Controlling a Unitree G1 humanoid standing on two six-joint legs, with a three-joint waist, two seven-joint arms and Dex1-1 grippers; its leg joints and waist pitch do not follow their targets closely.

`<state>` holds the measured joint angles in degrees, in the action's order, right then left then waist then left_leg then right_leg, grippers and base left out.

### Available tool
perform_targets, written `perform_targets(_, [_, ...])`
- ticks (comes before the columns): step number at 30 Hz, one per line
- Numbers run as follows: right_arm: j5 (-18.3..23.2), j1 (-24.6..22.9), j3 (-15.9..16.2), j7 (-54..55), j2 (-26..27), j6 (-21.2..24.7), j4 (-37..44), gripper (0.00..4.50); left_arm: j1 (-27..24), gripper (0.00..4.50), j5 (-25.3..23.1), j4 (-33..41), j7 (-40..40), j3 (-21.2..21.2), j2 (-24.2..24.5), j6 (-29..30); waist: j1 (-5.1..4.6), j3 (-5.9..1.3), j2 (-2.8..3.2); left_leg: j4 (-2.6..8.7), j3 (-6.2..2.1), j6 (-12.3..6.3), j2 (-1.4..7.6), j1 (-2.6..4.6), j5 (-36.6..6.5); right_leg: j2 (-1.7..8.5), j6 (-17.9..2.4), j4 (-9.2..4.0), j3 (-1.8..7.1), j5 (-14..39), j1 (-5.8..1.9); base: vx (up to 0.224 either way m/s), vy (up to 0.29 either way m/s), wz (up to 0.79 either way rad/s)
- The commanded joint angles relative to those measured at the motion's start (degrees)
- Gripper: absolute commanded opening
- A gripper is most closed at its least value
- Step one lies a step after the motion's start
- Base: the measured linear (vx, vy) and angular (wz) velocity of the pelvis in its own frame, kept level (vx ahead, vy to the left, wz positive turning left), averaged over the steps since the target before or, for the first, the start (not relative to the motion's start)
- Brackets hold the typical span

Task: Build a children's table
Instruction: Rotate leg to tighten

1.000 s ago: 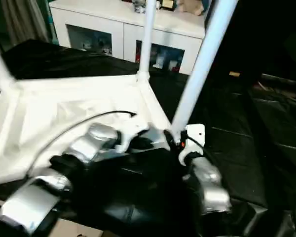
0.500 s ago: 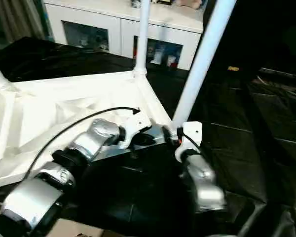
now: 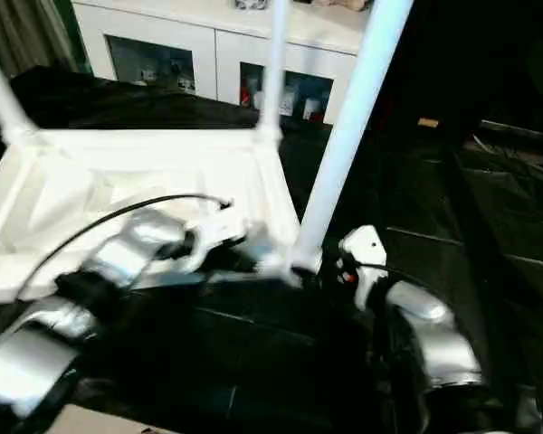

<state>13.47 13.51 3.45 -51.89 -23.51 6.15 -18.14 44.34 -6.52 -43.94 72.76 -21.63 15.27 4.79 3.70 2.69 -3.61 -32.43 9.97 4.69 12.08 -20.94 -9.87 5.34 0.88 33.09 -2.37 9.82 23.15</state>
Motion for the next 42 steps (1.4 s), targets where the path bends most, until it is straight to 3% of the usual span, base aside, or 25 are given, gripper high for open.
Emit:
perform_targets(1, [0.89,0.8,0.08,-1.73,-1.11,0.43,0.16,3.8,-2.75,0.0,-1.57,-0.26,4.56,-4.65,0.34,1.33,0.34,-3.53,-0.33,3.22,0.6,-6.12,1.06,0.44,-9.02,2.19,-16.47,-2.08,1.34,2.2,-2.89,0.0,0.0,0.0])
perform_targets(7, [0.09,1.06,2.31,-4.96,-1.36,0.63,-0.39,3.8,-3.43,0.0,-1.79,1.16,4.6,-4.52,0.73,1.95,0.83,-3.3,-0.48,3.5,0.57,-4.67,1.16,0.67,-12.17,2.34,-15.37,-2.49,1.39,6.86,-2.72,0.0,0.0,0.0])
perform_targets(11, [0.4,1.18,2.29,-5.83,-1.37,0.73,-0.8,3.45,-4.11,0.0,-1.67,2.81,4.99,-4.55,1.11,2.91,1.32,-3.42,-0.6,3.51,0.5,-3.57,1.09,0.61,-11.83,2.32,-14.3,-2.36,1.44,7.18,-2.84,0.0,0.0,0.0])
perform_targets(16, [0.6,1.12,2.15,-6.63,-1.68,0.91,-0.65,3.04,-4.44,0.0,-1.76,3.55,4.88,-4.67,1.19,3.5,1.34,-3.63,-0.62,3.2,0.59,-4.41,0.91,0.59,-9.33,2.1,-14.98,-1.95,1.38,3.59,-2.92,0.0,0.0,0.0])
perform_targets(21, [0.69,1.52,2.02,-6.89,-1.89,0.87,-1.02,2.72,-4.65,0.0,-1.82,3.95,4.68,-4.71,1.26,3.93,1.43,-3.68,-0.88,3.09,0.62,-4.81,0.91,0.59,-8.85,2.18,-15.08,-1.9,1.38,3.8,-2.98,0.0,0.0,0.0])
perform_targets(28, [0.47,2.16,1.18,-5.8,-1.14,0.34,-2.39,2.66,-4.98,0.0,-1.8,4.33,4.45,-4.55,1.61,5.08,1.41,-3.72,-0.85,3.05,0.59,-4.89,0.91,0.59,-8.34,2.14,-15.13,-1.83,1.33,3.75,-2.96,0.0,0.0,0.0])
perform_targets(31, [-0.92,3.28,-0.31,-0.36,0.51,-1.28,-5.34,2.65,-4.38,0.0,-1.79,2.66,2.14,-3.6,0.79,5.47,1.27,-3.63,-0.64,3.14,0.59,-4.22,0.83,0.6,-9.51,2.07,-14.99,-2.01,1.32,4.87,-2.83,0.0,0.0,0.0])
perform_targets(32, [-2.2,4.44,-2.36,7.58,3.25,-2.4,-8.37,2.65,-3.19,0.0,-2.16,-0.37,-3.43,-2.16,-1.44,6.09,0.96,-3.43,-0.65,3.35,0.57,-2.51,0.73,0.6,-12.63,2.14,-14.09,-2.52,1.33,9.53,-2.54,0.0,0.0,0.0])
perform_targets(34, [-3.07,4.91,-3.48,13.14,5.27,-2.82,-9.81,2.65,-2.36,0.0,-2.52,-2.48,-7.36,-1.36,-3.05,6.48,0.62,-3.2,-0.63,3.59,0.33,-0.36,0.66,0.66,-17.05,2.18,-11.97,-3.15,1.3,16.71,-2.3,0.0,0.0,0.0])
perform_targets(36, [-3.51,4.94,-3.9,15.8,6.31,-2.95,-10.18,2.65,-1.92,0.0,-2.7,-3.51,-9.45,-1.0,-3.88,6.6,0.35,-3.11,-0.66,3.65,0.13,0.51,0.59,0.84,-20.24,2.2,-9.93,-3.67,1.33,22.15,-2.01,0.0,0.0,0.0])
perform_targets(40, [-5.76,4.04,-6.59,32.16,12.94,-2.8,-10.12,2.65,0.7,0.0,-3.24,-8.62,-19.39,0.58,-8.46,7.66,-0.09,-3.23,-0.38,3.82,-0.05,1.22,0.46,0.75,-20.7,2.03,-8.92,-3.89,1.4,21.77,-1.74,0.0,0.0,0.0])
perform_targets(42, [-7.1,3.4,-6.99,38.84,16.25,-3.35,-9.65,2.65,2.1,0.0,-3.51,-11.27,-24.48,1.36,-10.77,7.55,-0.45,-2.37,-0.12,4.0,0.02,1.41,0.37,0.79,-22.04,1.72,-8.52,-4.2,1.51,21.88,-1.05,0.0,0.0,0.0])
